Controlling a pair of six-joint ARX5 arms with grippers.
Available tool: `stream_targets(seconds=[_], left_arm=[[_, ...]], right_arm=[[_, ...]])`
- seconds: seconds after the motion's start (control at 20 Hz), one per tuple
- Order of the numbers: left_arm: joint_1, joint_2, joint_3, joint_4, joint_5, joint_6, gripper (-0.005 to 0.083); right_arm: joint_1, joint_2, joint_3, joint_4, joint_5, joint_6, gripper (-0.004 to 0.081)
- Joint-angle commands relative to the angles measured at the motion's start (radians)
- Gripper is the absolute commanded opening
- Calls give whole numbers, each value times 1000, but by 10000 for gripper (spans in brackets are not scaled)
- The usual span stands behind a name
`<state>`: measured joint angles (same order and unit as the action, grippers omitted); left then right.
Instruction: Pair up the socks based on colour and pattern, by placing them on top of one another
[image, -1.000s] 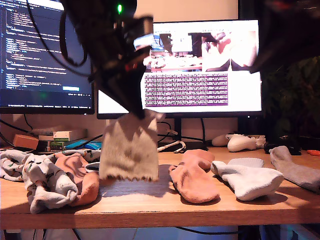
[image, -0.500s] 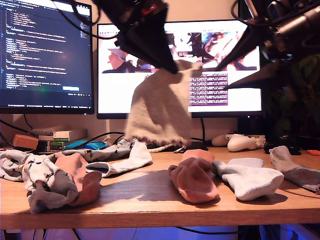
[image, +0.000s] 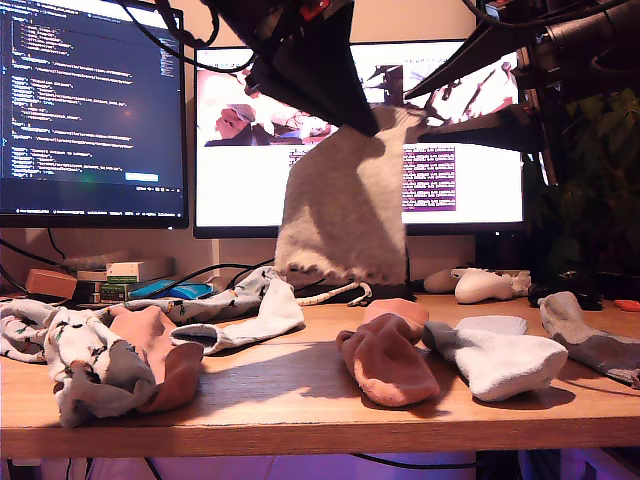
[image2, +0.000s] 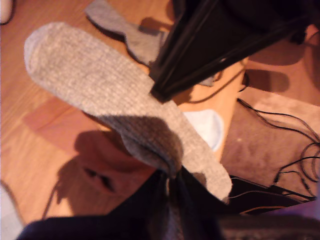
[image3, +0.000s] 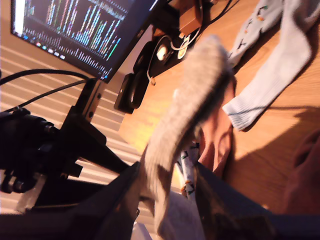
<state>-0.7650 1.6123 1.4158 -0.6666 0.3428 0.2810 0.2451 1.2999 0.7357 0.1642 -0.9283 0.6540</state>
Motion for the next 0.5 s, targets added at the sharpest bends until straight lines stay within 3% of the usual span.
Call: stream_targets(seconds=[0.0,0.15,0.25,0.35,0.45], left_arm=[[-4,9,-5,11,19,6,-23],[-4,9,-5,13,23,2,-23],[-4,9,-5,11,23,-5,-23],[-4,9,-5,11,14,-6,-7],[-3,9,-5,17,-28,-23,86]], right_arm=[[20,-1,-8,11,0,1,237],[45,-1,-8,11,9,2,125],[51,-1,-8,12,42,2,-13],[51,-1,-8,14,45,2,-13],[45,-3,-3,10,40,1,-13]])
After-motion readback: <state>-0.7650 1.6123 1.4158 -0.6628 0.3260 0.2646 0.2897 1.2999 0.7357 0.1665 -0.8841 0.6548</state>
